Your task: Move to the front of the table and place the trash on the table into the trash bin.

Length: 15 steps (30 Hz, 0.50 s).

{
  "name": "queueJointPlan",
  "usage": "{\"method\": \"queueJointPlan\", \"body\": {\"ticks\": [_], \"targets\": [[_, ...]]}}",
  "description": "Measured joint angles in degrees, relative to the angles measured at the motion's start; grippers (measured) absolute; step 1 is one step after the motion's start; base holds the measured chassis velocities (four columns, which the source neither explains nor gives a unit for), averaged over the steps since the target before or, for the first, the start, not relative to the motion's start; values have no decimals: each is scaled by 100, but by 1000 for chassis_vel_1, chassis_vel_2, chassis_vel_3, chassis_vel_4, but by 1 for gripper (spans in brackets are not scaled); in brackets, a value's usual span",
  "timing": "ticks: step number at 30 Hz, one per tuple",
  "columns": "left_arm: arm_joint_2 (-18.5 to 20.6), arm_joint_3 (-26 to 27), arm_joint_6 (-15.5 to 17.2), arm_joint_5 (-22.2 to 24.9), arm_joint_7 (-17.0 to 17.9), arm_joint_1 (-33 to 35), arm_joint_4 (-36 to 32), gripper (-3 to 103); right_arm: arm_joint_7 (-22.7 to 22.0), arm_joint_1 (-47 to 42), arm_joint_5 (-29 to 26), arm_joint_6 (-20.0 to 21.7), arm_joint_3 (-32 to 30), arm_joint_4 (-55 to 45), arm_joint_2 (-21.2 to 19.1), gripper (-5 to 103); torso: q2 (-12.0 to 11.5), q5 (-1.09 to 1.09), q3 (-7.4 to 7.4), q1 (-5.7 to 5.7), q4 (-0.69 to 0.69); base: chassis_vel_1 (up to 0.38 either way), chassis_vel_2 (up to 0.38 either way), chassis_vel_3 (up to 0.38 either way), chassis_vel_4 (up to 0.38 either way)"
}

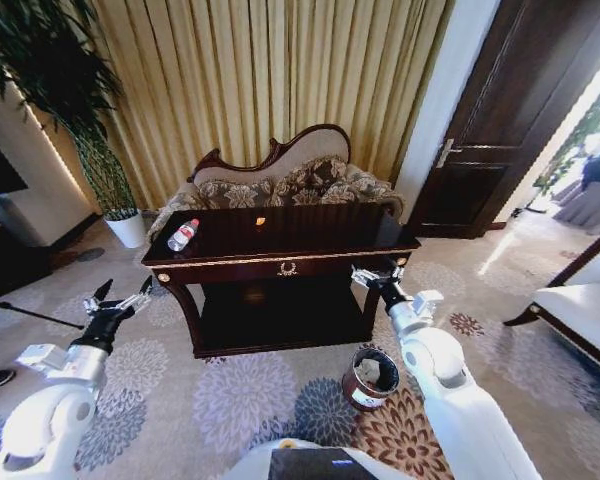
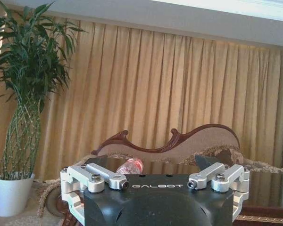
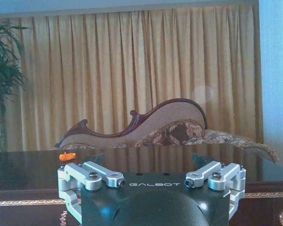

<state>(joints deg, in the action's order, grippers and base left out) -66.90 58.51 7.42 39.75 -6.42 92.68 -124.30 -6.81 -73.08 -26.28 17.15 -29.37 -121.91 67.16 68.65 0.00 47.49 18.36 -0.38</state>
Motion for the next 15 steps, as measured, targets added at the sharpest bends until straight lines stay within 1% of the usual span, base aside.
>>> {"method": "queueJointPlan", "body": {"ticks": [7, 10, 15], "targets": [[-14, -7, 1, 0, -1, 2, 45, 100, 0, -12, 162, -11, 49, 49, 23, 100, 0, 1, 0, -1, 1, -91, 107, 93, -97], [-16, -6, 1, 2, -5, 3, 58, 100, 0, -16, 171, -12, 56, 51, 29, 100, 0, 0, 0, -1, 0, -215, 192, 168, -194], [-35, -19, -5, 2, -12, 9, 65, 100, 0, -15, 173, -12, 59, 63, 30, 100, -2, 1, 2, 1, 0, -234, 248, 249, -236]]}}
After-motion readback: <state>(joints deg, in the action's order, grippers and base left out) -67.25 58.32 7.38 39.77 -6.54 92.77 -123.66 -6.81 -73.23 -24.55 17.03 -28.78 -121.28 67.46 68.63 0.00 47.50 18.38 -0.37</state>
